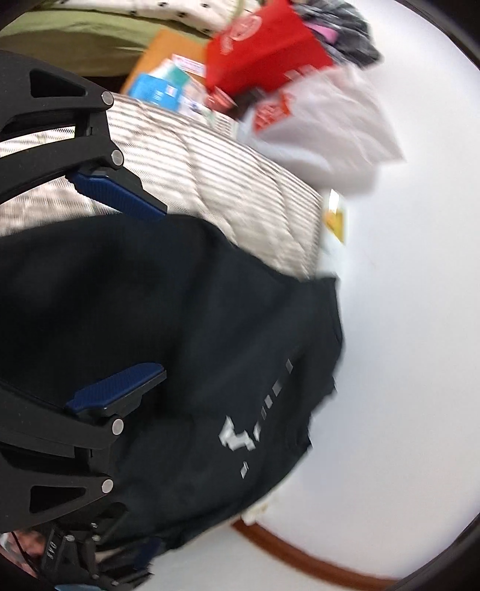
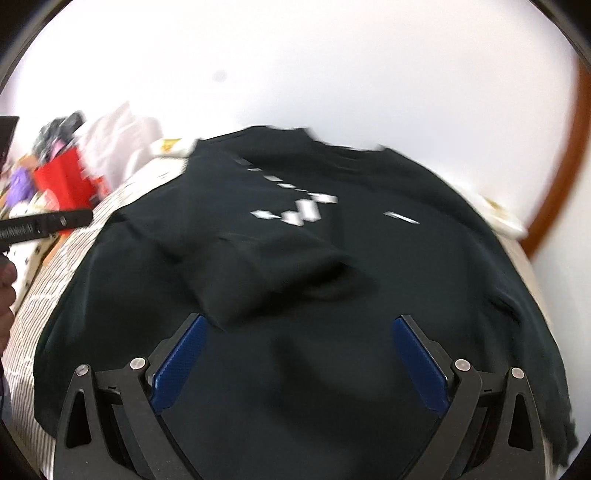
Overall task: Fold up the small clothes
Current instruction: 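Carry the lettered sleeve across the sweatshirt body and open the left tool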
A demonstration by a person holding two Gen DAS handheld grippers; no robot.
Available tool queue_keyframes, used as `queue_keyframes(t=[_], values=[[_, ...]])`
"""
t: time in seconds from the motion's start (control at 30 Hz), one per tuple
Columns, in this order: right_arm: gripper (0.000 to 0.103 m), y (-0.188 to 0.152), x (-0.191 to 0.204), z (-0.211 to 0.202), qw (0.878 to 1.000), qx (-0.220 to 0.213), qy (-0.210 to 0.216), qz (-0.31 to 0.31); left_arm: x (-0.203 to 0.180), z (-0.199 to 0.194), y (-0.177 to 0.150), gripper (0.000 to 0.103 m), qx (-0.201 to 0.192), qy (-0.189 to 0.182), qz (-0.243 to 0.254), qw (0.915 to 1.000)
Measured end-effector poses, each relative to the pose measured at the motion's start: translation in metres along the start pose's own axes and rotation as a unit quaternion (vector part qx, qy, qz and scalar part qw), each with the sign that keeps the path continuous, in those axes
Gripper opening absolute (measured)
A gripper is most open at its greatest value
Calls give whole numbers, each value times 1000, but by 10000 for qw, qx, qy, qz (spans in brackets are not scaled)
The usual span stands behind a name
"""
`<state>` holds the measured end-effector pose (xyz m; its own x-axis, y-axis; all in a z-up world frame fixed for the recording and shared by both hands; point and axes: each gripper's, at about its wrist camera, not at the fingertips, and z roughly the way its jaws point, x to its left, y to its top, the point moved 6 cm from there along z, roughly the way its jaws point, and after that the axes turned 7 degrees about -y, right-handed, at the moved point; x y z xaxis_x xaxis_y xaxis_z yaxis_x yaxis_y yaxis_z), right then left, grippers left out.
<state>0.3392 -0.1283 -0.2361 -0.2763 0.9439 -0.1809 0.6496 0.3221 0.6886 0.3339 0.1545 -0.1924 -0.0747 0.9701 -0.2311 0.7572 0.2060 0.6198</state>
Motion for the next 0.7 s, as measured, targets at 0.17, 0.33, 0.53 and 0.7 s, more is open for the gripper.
queue_keyframes(t=[0.17,0.33,0.53,0.7], values=[[99,11,43,46,9965,199,-195,-792,28,15,-19,78,267,117,-161,9994],[80,9,56,78,9920,327,-480,-1120,28,30,-35,78,440,29,-241,9987],[26,29,6,45,9973,-114,-285,-671,17,42,-47,78,654,33,-81,9978],[26,37,-93,31,9976,-198,-496,431,12,42,-54,78,686,119,33,9976]])
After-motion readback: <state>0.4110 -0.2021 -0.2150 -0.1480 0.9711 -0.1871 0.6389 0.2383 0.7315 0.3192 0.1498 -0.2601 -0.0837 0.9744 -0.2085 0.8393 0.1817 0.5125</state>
